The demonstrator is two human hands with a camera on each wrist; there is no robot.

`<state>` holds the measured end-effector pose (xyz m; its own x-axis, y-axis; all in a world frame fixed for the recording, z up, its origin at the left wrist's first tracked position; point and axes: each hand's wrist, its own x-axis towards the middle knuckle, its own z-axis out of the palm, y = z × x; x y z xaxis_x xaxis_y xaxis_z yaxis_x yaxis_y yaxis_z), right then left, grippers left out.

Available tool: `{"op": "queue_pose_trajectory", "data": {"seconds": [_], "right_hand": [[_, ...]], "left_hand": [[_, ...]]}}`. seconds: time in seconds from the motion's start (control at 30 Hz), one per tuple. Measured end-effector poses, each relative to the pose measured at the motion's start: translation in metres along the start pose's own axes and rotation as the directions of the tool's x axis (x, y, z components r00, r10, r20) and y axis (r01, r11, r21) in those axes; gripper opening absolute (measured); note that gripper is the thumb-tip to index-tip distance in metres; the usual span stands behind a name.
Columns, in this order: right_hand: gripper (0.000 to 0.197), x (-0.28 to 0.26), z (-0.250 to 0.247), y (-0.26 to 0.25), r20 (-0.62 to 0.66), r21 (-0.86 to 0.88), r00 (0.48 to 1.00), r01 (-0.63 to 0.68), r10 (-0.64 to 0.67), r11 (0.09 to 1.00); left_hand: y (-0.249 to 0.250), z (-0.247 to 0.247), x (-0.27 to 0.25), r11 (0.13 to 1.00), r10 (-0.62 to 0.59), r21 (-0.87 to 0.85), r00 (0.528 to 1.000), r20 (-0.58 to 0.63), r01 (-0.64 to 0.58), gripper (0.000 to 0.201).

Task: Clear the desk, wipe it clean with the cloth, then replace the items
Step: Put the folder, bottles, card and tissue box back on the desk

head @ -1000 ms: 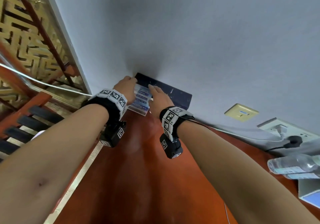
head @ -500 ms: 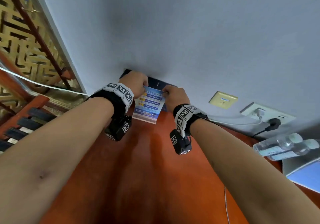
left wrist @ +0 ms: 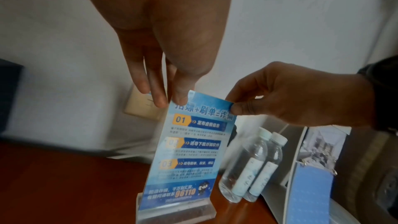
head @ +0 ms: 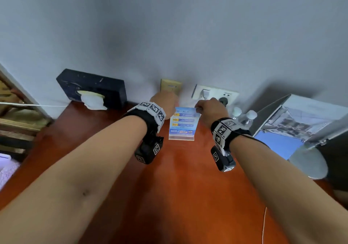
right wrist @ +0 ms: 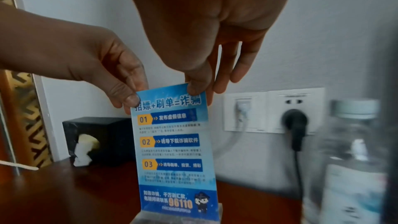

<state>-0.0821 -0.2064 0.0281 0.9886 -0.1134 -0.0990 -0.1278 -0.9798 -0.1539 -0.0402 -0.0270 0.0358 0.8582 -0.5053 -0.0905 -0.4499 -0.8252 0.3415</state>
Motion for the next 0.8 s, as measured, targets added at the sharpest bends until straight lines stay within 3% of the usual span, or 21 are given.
{"op": "queue_pose_trajectory", "data": {"seconds": [0.13,0.3,0.53,0.8], "right_hand": [[0.025,0.001,0.0,0.062,-0.012,-0.097,0.999,0.044,-0.045,0.994],[0.024,0.015,0.009,0.104,-0.079,-0.113,0.99,0.108,-0.117,0.988],[0.025,0.03,0.025,0.129,-0.08,-0.141,0.989,0.115,-0.127,0.983],[0.025,0.036,0.035,0.138,-0.072,-0.09,0.991,0.109,-0.116,0.99]], "left_hand": [[0.049,0.028,0.023,0.996,0.011,0.087,1.0,-0.005,-0.01,0.021],[0.074,0.047,0.051,0.994,-0.057,0.091,0.998,-0.034,0.06,0.018],[0.082,0.065,0.076,0.99,-0.129,0.051,0.989,-0.066,0.133,0.016],[0.083,0.08,0.087,0.99,-0.1,0.095,0.991,-0.086,0.108,0.02]]}}
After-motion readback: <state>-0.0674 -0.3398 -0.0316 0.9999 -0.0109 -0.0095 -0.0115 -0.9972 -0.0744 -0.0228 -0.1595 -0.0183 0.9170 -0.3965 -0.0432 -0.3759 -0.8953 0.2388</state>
